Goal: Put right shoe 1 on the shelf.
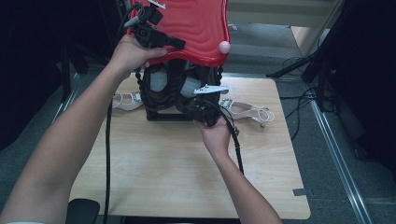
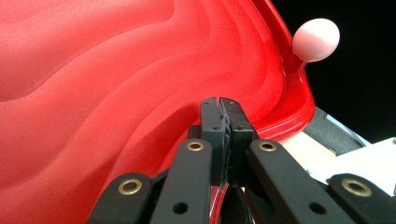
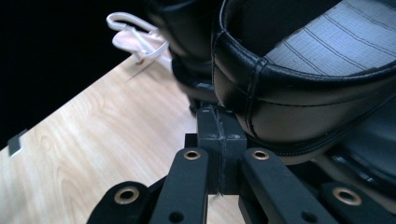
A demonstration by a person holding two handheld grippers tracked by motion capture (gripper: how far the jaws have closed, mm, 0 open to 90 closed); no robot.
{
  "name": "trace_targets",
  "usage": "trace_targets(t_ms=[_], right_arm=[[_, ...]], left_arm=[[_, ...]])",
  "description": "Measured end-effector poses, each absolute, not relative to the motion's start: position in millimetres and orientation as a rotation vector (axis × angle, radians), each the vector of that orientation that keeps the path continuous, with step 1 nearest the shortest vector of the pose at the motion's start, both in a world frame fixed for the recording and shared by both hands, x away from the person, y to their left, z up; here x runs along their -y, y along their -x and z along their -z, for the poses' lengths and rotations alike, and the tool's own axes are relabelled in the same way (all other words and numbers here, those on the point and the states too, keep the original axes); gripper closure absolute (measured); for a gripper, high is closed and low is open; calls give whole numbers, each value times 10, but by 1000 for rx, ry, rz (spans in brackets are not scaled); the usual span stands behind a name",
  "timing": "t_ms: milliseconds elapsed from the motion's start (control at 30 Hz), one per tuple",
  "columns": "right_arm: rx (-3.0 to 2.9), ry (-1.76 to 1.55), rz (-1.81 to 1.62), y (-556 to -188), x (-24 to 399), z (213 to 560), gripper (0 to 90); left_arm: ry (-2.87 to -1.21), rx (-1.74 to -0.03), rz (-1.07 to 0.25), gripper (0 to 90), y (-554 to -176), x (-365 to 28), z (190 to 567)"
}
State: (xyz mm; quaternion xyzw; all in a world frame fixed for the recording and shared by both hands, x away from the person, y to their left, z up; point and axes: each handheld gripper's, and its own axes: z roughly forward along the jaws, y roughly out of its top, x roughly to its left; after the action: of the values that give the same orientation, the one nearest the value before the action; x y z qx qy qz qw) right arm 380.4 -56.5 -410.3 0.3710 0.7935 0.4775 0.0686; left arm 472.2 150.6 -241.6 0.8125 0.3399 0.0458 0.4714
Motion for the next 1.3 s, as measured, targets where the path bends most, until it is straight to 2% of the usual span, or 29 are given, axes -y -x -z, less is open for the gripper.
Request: trace_targets(t_ms=[533, 1000, 1300], right_arm=[[-2317, -1117, -1362, -3983, 673, 3925, 900], [-2259, -1138, -1160, -3983, 773, 4008, 900], [-2316, -1160, -1315, -3967, 859, 4082, 900]], left_arm=[[-1982, -834, -113, 895, -4718, -1514, 2422], [-1983, -827, -107, 899, -4726, -1535, 2425], [-1984, -836, -128, 875, -4705, -1508, 2410]])
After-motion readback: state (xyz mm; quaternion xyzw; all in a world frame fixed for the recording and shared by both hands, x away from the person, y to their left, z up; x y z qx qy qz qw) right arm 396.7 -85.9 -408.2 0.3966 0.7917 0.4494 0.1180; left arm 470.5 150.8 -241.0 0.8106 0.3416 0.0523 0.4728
